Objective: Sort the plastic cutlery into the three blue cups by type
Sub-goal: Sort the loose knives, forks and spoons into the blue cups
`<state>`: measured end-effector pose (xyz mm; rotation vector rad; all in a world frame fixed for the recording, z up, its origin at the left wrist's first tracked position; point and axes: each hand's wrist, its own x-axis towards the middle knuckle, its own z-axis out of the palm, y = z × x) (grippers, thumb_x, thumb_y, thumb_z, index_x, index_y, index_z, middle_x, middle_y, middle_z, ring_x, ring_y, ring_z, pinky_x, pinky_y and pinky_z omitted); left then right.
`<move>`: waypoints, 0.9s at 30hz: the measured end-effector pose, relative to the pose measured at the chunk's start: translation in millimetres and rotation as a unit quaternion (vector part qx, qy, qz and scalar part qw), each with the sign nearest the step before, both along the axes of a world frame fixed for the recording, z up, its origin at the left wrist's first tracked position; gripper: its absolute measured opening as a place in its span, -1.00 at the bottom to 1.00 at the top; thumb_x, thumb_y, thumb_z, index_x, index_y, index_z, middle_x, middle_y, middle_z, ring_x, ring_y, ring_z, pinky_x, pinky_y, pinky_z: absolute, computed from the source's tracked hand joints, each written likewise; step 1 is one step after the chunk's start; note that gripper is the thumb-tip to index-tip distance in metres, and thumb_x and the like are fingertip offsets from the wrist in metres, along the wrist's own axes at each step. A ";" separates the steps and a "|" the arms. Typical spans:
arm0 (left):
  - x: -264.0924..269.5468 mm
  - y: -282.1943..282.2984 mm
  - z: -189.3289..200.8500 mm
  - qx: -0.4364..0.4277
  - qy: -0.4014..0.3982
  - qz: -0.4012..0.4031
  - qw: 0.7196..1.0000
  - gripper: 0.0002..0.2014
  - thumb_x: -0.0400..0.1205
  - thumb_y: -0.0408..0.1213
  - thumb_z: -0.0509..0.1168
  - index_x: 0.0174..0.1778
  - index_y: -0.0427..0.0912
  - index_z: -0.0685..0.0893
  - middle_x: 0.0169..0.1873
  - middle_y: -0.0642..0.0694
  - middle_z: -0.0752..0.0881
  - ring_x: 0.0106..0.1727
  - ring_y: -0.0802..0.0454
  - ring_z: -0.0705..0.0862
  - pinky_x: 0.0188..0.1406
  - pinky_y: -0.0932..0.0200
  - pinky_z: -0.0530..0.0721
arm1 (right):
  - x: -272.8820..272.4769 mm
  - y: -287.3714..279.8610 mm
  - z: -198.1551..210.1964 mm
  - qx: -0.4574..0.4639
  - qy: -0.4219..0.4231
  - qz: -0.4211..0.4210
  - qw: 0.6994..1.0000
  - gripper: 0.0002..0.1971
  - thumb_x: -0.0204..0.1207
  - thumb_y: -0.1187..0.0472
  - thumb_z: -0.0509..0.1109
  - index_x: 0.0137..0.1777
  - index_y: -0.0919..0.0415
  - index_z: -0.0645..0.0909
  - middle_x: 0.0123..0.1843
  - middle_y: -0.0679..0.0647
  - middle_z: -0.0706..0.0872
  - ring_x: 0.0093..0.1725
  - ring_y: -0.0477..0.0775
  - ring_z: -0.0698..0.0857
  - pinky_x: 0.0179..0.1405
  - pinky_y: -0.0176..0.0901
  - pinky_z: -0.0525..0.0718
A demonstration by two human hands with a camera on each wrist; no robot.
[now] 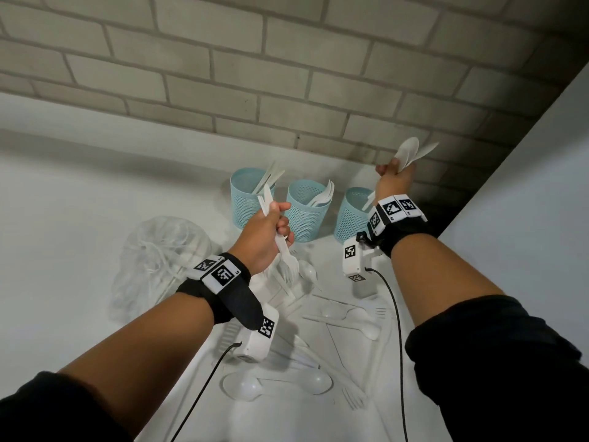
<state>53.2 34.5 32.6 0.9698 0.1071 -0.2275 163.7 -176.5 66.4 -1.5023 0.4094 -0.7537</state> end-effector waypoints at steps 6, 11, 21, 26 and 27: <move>-1.2 3.6 4.4 -0.062 0.040 -0.034 0.997 -0.78 0.76 -0.20 0.03 0.02 -0.18 0.56 -0.47 0.01 0.28 -0.46 0.16 0.25 -0.29 0.22 0.38 | 0.8 -4.6 -14.5 -0.013 0.048 0.044 0.998 -0.70 0.65 0.34 0.16 0.36 0.29 0.33 -0.05 0.10 0.62 -0.04 0.04 0.59 0.04 -0.20 0.46; -2.0 9.5 4.5 -0.077 0.026 -0.046 0.996 -0.78 0.75 -0.33 0.02 0.09 -0.20 0.58 -0.37 -0.03 0.44 -0.33 0.13 0.45 -0.15 0.22 0.49 | 2.1 -7.0 -14.0 0.021 0.037 0.056 0.998 -0.67 0.51 0.53 0.22 0.18 0.19 0.35 -0.18 0.00 0.58 -0.22 -0.06 0.58 -0.07 -0.23 0.59; -5.2 17.4 5.7 -0.076 0.008 -0.012 0.997 -0.72 0.77 -0.38 -0.02 0.36 -0.07 0.41 -0.15 -0.08 0.66 -0.08 0.05 0.66 -0.10 0.16 0.57 | -12.1 -5.0 -10.3 -0.013 0.041 0.036 0.998 -0.61 0.41 0.62 0.14 0.09 0.16 0.35 0.24 0.24 0.67 0.02 0.04 0.62 -0.02 -0.20 0.60; -5.6 19.0 5.6 -0.077 0.006 0.009 0.997 -0.81 0.77 -0.40 -0.03 0.24 -0.13 0.38 -0.08 -0.11 0.67 -0.02 0.05 0.67 -0.02 0.20 0.58 | -30.8 8.1 5.3 -0.133 -0.037 -0.023 0.990 -0.67 0.42 0.53 0.28 0.16 0.29 0.53 0.14 0.08 0.66 0.14 -0.01 0.62 0.10 -0.49 0.51; -6.0 19.1 5.6 -0.075 0.004 0.011 0.997 -0.83 0.77 -0.39 -0.03 0.20 -0.13 0.39 -0.07 -0.11 0.67 -0.01 0.06 0.67 0.01 0.21 0.58 | -36.7 14.3 7.8 -0.167 -0.061 -0.019 0.984 -0.72 0.43 0.51 0.30 0.13 0.31 0.55 0.07 0.05 0.65 0.10 -0.03 0.61 0.03 -0.58 0.48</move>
